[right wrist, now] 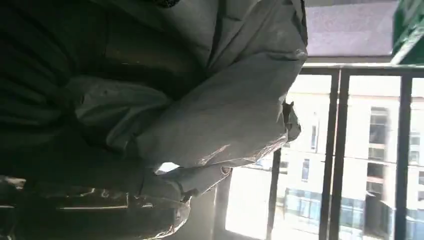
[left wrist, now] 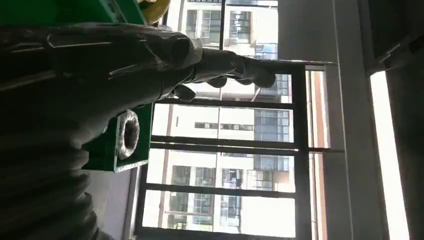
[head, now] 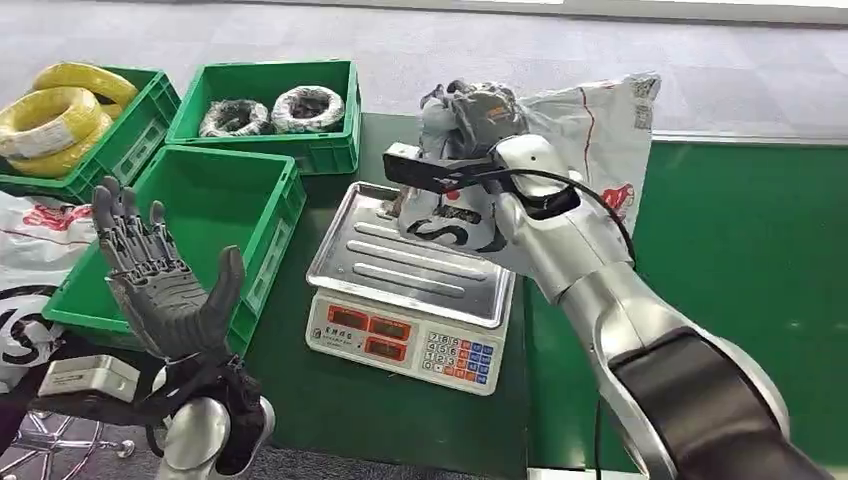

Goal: Moved the parcel from conveyor to table for the left to box.

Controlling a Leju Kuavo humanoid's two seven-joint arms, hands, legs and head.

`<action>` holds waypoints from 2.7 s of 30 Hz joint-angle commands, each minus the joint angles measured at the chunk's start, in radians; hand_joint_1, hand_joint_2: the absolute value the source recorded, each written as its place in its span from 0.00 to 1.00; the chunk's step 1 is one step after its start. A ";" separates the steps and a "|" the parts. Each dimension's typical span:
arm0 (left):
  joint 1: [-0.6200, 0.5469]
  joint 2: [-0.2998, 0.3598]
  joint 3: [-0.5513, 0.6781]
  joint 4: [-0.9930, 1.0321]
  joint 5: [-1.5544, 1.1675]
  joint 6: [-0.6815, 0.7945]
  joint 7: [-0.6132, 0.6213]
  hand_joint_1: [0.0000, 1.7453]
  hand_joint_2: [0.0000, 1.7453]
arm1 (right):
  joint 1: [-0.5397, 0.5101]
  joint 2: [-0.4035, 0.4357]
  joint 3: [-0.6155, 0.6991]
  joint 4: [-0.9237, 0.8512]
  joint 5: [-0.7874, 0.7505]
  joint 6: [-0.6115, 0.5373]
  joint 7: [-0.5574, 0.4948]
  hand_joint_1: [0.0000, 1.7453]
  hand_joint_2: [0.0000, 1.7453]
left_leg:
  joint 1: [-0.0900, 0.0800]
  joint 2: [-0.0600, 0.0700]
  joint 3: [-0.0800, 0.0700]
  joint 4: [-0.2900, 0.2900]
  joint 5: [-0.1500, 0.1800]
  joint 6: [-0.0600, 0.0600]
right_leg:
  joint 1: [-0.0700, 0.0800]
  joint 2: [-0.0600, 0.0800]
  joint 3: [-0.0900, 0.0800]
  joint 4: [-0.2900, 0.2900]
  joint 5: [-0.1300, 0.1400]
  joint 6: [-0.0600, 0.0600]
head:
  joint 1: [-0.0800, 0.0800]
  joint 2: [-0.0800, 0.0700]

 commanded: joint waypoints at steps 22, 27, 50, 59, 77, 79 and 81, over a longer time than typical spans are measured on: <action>-0.114 0.003 -0.012 0.091 -0.005 -0.046 0.002 0.00 1.00 | 0.043 0.147 0.076 0.081 -0.065 -0.089 -0.168 0.00 1.00 | 0.000 -0.003 0.001 -0.001 0.001 0.001 | 0.000 -0.004 0.001 -0.001 0.000 -0.002 | 0.000 0.000; -0.114 0.003 -0.012 0.091 -0.005 -0.046 0.002 0.00 1.00 | 0.043 0.147 0.076 0.081 -0.065 -0.089 -0.168 0.00 1.00 | 0.000 -0.002 0.000 -0.001 0.001 0.001 | 0.000 -0.003 0.001 0.000 0.000 -0.001 | 0.000 0.000; -0.133 0.032 -0.033 0.094 -0.092 0.067 0.002 0.00 1.00 | 0.072 -0.022 -0.107 -0.325 -0.102 -0.653 -0.045 0.00 0.00 | 0.000 -0.005 -0.002 0.001 0.001 0.001 | 0.000 -0.006 -0.001 0.000 0.000 -0.001 | 0.000 0.000; -0.575 -0.039 0.010 0.627 -1.043 -0.083 0.374 0.00 1.00 | 0.799 -0.073 -0.342 -1.188 -0.347 -0.701 -0.290 0.00 0.00 | 0.002 -0.023 0.001 -0.002 0.003 0.001 | 0.002 -0.022 0.010 -0.006 -0.001 -0.001 | 0.001 0.000; -0.833 -0.116 -0.398 1.499 -1.535 -0.384 0.441 0.00 1.00 | 0.904 -0.046 -0.307 -1.058 -0.484 -0.639 -0.375 0.00 0.00 | 0.000 -0.006 0.004 -0.003 0.002 0.001 | 0.001 -0.007 0.006 -0.005 0.001 -0.002 | 0.000 0.000; -0.806 -0.120 -0.449 1.515 -1.535 -0.406 0.426 0.00 1.00 | 0.916 -0.049 -0.301 -1.078 -0.484 -0.645 -0.374 0.00 0.00 | 0.000 -0.005 0.003 -0.003 0.002 0.001 | 0.000 -0.006 0.005 -0.005 0.001 -0.002 | 0.000 0.000; -0.775 -0.122 -0.505 1.524 -1.535 -0.428 0.408 0.00 1.00 | 0.933 -0.055 -0.289 -1.103 -0.481 -0.649 -0.369 0.00 0.00 | 0.000 -0.005 0.003 -0.003 0.002 0.002 | 0.000 -0.005 0.005 -0.005 0.001 -0.001 | 0.000 0.000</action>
